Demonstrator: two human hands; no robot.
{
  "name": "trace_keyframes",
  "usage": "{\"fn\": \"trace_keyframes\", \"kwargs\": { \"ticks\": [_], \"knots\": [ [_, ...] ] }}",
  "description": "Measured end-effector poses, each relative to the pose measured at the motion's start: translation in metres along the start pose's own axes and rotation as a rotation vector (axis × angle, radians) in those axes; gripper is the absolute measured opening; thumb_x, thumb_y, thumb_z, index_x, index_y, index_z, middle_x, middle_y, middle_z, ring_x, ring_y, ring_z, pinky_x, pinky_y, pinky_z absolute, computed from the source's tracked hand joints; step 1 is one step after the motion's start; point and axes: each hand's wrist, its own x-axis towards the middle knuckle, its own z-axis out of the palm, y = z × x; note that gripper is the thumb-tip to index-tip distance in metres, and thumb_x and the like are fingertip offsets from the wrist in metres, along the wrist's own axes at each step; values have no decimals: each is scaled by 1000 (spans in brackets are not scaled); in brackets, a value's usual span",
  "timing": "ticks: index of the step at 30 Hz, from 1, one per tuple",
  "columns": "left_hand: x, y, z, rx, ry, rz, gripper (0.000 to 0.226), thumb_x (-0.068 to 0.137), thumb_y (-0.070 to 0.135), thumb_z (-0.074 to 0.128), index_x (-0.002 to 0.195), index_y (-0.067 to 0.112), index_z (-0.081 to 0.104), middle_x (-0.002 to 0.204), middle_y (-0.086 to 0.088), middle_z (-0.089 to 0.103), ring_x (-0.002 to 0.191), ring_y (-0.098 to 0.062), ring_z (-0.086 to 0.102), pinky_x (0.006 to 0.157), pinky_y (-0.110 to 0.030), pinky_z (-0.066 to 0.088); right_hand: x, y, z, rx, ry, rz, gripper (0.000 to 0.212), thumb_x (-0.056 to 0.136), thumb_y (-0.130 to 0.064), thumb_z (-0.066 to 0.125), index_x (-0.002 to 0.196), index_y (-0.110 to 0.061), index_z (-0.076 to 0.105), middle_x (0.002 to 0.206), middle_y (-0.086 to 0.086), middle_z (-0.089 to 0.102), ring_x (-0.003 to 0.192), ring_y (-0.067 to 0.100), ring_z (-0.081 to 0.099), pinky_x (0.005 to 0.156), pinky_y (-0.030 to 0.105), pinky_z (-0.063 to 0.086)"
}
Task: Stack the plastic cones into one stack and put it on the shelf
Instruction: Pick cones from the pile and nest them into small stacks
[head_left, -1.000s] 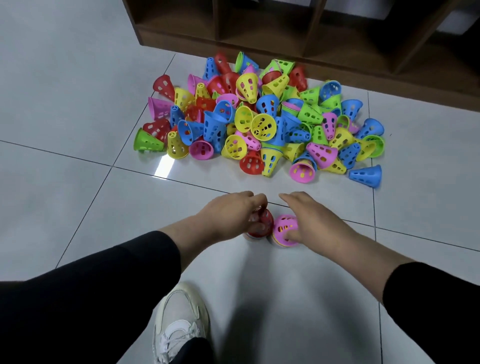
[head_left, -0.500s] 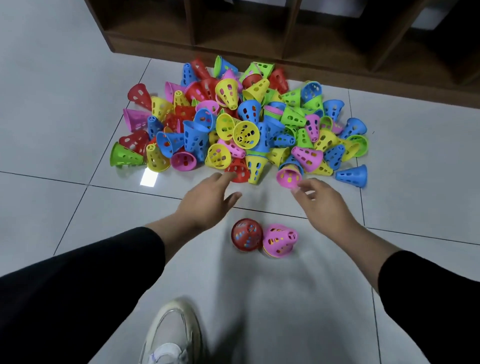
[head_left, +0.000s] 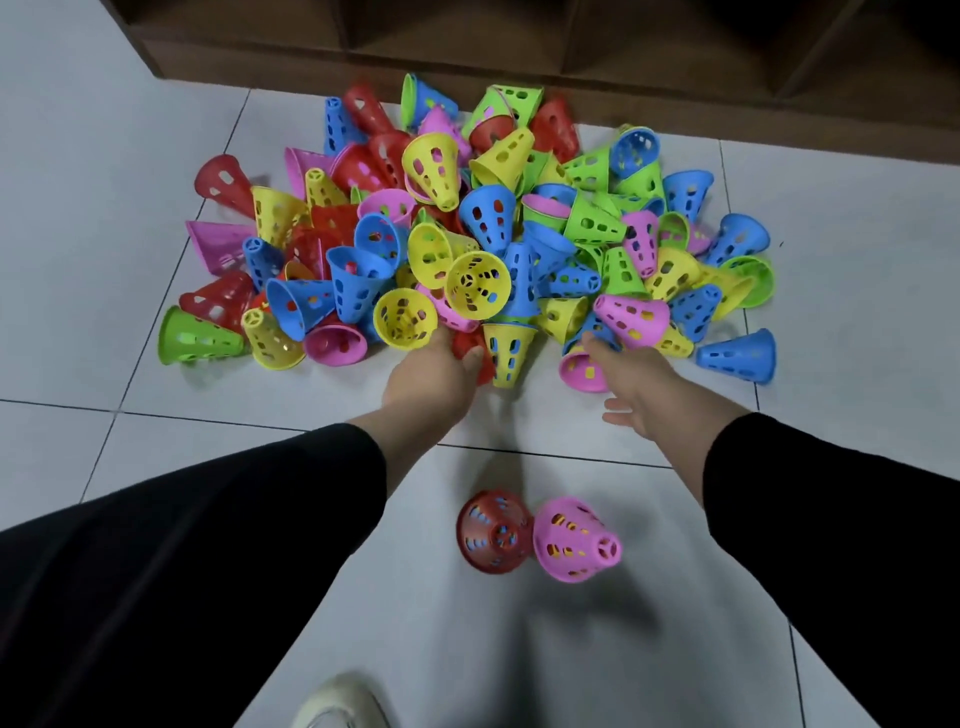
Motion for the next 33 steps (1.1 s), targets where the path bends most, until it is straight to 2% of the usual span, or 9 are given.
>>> {"fn": "trace_keyframes", "kwargs": {
  "ticks": [3,7,11,14,16,20,25,28,33],
  "knots": [
    [10,8,7,-59,23,-63,51,95,54,50,135,23,47,119,-8,67,109,-35,61,79,-35,41,10,-2,9,24,5,-6,72,77,-59,74,131,-18,49,114,4,56,86,25,60,60,32,52],
    [19,21,11,-164,-5,-150,50,88,48,62,126,18,52,114,-5,68,105,-32,62,78,-30,42,16,1,12,31,30,-92,51,82,-40,77,121,-17,54,98,-7,56,70,16,54,67,31,53],
    [13,16,8,-283,-86,-183,57,77,47,69,126,22,55,113,-2,67,102,-28,63,91,-39,53,7,9,2,-15,5,-27,46,80,-42,75,111,-15,54,91,1,56,81,23,61,83,43,58],
    [-5,5,1,-356,-174,-208,50,78,51,70,116,21,58,102,-2,66,93,-24,64,79,-35,56,-6,17,-10,-16,-108,67,58,79,-52,72,120,-15,54,114,10,59,94,30,66,75,37,57],
    [-20,-2,-11,-360,-258,-245,45,85,53,65,109,16,60,98,-6,65,87,-23,64,71,-36,57,-20,23,-20,0,-152,68,57,81,-55,69,119,-14,55,112,13,60,93,31,66,75,36,56],
    [-58,-19,-44,-535,-307,-293,44,78,57,68,103,21,66,96,-9,72,75,-22,65,73,-33,50,-58,35,-44,128,-244,-14,45,85,-46,71,112,-11,61,109,12,67,104,33,67,92,40,55],
    [-108,-19,-62,-859,-281,-124,67,70,41,72,133,30,54,104,-8,73,87,-18,69,80,-34,54,-116,50,-57,120,-330,-293,22,87,-18,72,107,-12,68,107,4,74,109,20,67,99,39,53],
    [-135,-17,-63,-805,-259,106,73,72,35,77,138,40,46,117,1,68,101,-13,68,89,-28,54,-150,62,-61,-32,-199,-514,26,79,-22,79,102,-25,66,99,-7,74,95,10,70,89,33,55],
    [-168,-31,-52,-621,-178,391,83,75,30,81,147,29,41,132,9,56,119,-10,57,98,-23,48,-181,98,-57,-118,-249,-759,47,69,-35,84,107,-42,58,107,-13,67,103,7,65,87,24,52]
  ]
}}
